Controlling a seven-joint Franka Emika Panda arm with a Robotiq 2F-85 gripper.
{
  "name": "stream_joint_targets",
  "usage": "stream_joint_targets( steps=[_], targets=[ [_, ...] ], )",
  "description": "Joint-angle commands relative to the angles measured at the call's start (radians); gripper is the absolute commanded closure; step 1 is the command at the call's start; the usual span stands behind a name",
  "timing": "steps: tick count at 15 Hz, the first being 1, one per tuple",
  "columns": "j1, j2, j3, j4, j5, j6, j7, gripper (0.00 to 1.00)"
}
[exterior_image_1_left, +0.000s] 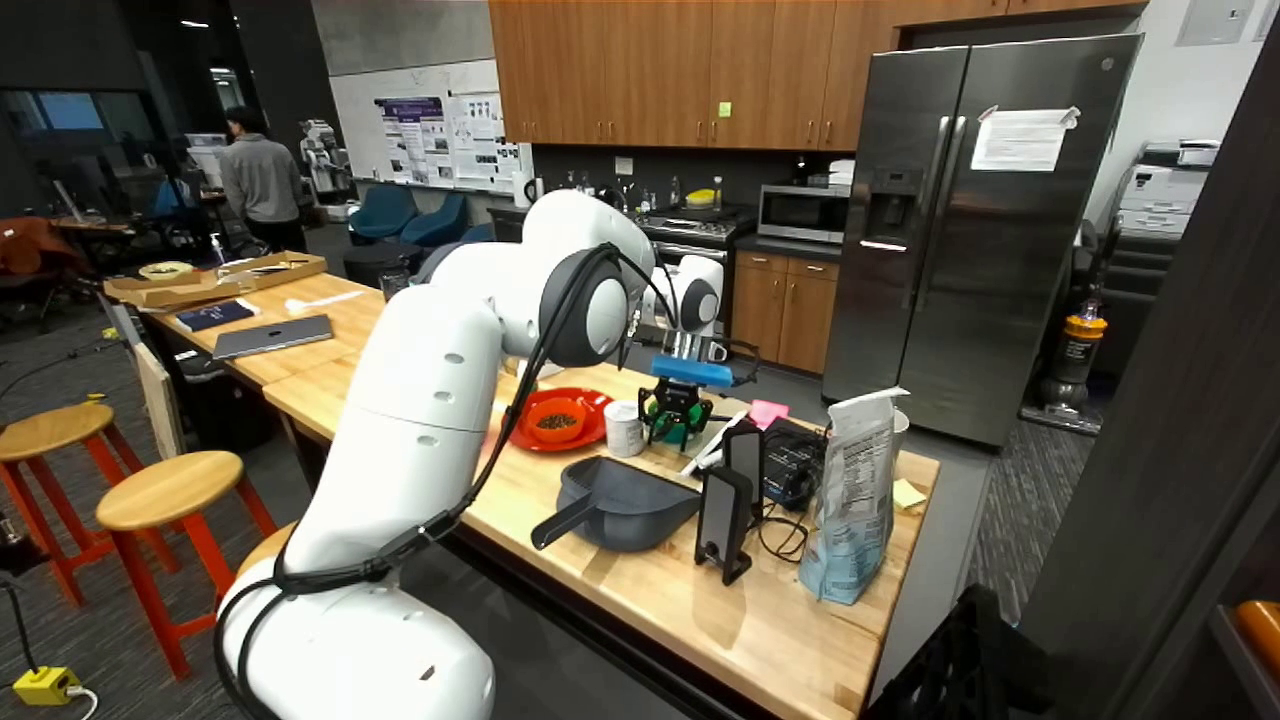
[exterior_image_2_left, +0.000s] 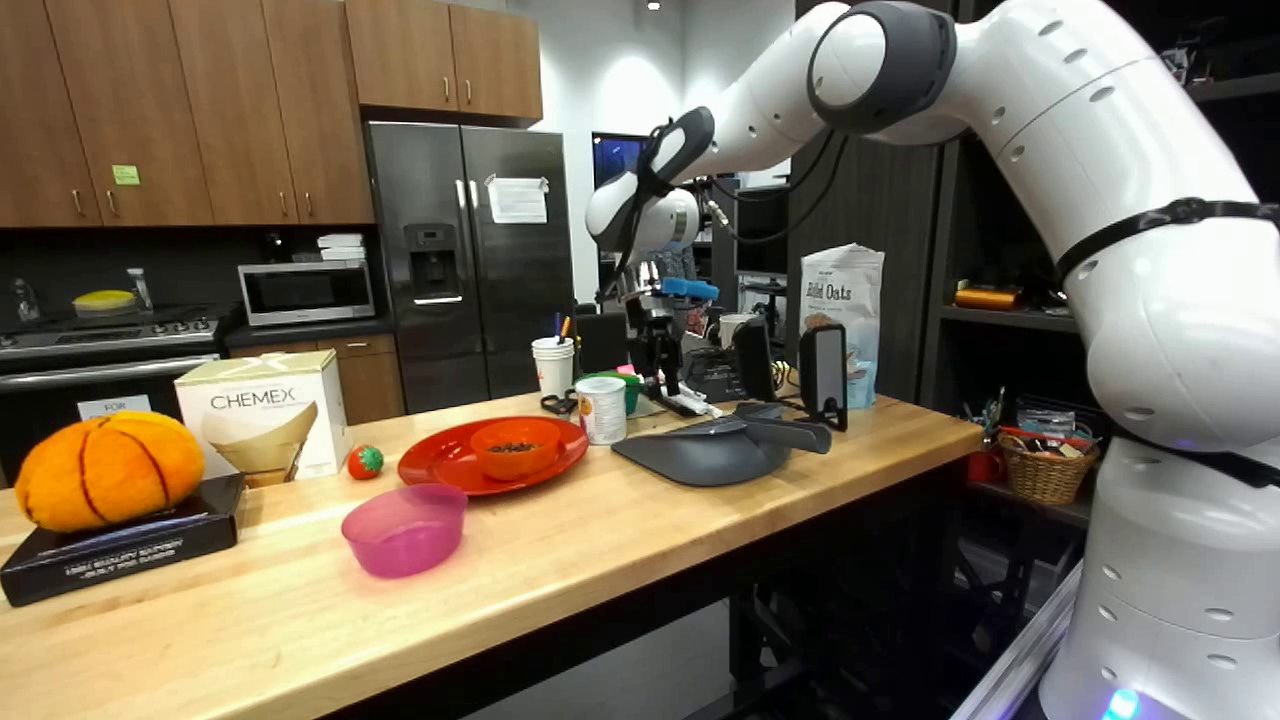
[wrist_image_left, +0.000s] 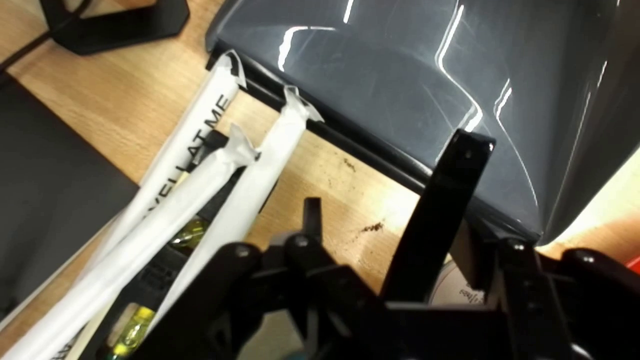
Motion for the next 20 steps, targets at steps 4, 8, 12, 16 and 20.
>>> stream_joint_targets(
  steps=[4, 8, 12, 16, 20],
  targets=[
    [-0.006, 0.001, 0.009, 0.025, -0.015, -0.017, 0.011, 0.89],
    [0.000, -0.004, 0.007, 0.024, -0.026, -0.013, 0.016, 0.94],
    [0.004, -0.011, 0.006, 0.020, -0.042, -0.010, 0.023, 0.93],
    [0.009, -0.026, 0.006, 0.017, -0.059, 0.000, 0.026, 0.94],
    [0.013, -0.040, 0.009, 0.028, -0.063, 0.009, 0.023, 0.94]
  ],
)
